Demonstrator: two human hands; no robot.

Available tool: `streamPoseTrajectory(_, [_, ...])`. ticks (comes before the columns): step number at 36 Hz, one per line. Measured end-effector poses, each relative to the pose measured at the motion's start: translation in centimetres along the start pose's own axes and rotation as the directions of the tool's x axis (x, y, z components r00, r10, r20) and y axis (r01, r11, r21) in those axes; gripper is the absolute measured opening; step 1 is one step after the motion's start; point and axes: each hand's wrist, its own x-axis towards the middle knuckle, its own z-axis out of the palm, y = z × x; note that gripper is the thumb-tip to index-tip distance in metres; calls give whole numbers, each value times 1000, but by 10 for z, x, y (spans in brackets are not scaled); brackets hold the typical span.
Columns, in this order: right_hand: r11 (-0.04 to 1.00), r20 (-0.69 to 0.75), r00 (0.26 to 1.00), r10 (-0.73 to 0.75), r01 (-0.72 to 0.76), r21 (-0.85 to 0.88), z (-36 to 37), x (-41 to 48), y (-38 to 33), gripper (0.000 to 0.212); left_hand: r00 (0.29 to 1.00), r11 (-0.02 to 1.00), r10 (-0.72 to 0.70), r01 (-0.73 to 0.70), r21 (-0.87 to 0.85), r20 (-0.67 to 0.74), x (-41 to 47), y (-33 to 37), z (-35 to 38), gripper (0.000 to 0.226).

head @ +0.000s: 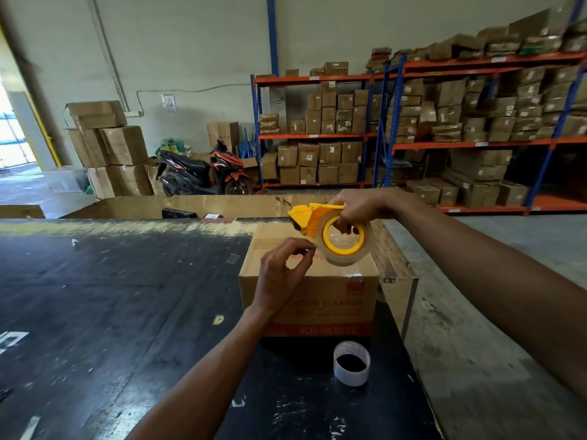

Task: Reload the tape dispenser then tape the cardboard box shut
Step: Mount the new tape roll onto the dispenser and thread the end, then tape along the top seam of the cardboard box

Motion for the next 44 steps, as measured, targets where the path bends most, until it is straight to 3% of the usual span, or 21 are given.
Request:
streamPoseTrajectory(9, [998, 83, 997, -1, -4, 58, 10, 1, 6, 16, 991, 992, -112, 115, 46, -74, 16, -16, -11, 8])
streamPoseTrajectory(17, [995, 140, 989, 39, -50, 82, 15, -3, 18, 16, 996, 994, -72, 76, 77, -60, 19, -29, -15, 3])
streamPoseTrajectory(23, [1000, 86, 996, 30, -29, -12, 12, -3, 16, 7, 993, 994, -107, 107, 16, 42, 25, -34, -6, 5])
streamPoseTrajectory(26, [989, -27, 999, 30, -33, -142, 10, -6, 13, 18, 956, 958, -232, 257, -126, 180, 29, -30, -1, 5])
streamPoseTrajectory(29, [981, -73, 997, 7, -22, -195, 9, -8, 15, 46, 862, 828, -401, 486, -279, 310, 36, -22, 5, 11])
streamPoseTrajectory(31, [981, -101, 995, -8, -12, -193, 9, -12, 15, 63, 780, 674, -488, 622, -398, 393, 42, -18, 9, 18])
streamPoseTrajectory(36, [946, -186, 982, -44, -19, -325, 9, -19, 14, 74, 598, 253, -566, 781, -571, 567, 56, -21, 18, 31])
streamPoseTrajectory(39, [918, -266, 963, -29, -80, -389, 11, -20, 15, 82, 497, 51, -585, 812, -582, 641, 70, -22, 23, 32])
streamPoseTrajectory(44, [855, -399, 916, -46, -170, -490, 13, -18, 19, 79, 288, -162, -553, 884, -439, 782, 96, -33, 29, 21])
